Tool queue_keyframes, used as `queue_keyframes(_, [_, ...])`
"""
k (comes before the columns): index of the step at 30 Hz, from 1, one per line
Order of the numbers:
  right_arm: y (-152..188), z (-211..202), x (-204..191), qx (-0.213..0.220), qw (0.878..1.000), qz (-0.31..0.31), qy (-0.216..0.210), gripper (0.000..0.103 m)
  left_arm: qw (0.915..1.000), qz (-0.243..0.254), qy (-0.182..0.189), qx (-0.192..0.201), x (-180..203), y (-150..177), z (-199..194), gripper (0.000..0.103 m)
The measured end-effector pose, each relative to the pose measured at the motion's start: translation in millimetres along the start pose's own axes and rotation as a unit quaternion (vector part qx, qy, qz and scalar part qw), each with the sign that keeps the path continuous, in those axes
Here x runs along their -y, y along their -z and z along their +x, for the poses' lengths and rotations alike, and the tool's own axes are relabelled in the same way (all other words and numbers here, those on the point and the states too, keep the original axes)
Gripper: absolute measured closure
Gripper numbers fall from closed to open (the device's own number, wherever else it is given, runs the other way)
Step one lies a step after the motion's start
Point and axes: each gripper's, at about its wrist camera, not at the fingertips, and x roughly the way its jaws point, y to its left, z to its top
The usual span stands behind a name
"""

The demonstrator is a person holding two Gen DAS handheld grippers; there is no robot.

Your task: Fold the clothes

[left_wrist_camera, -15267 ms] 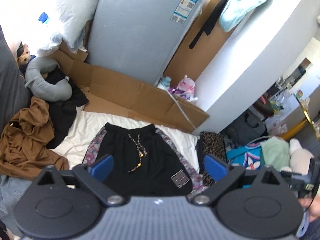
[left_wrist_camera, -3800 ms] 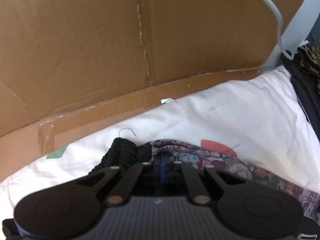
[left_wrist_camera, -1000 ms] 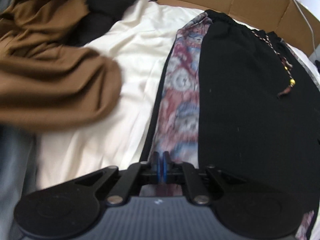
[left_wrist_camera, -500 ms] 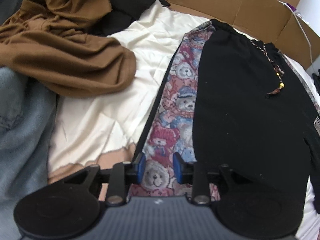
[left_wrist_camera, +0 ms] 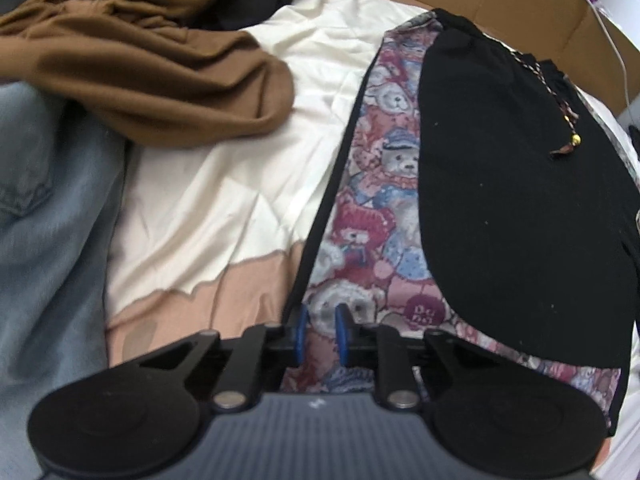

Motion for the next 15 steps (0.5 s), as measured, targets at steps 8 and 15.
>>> queue_keyframes(8, [-11, -9, -3, 0.021, 1.0, 0.003, 0.001, 0.046, 1.0, -0.001, 0.006, 0.001, -8, 6, -2, 0.102])
queue_keyframes(15, [-45, -11, -1, 0.052, 0.999, -0.011, 0.005, 0.046, 0.9996, -0.026, 0.001, 0.005, -20, 12, -12, 0.102])
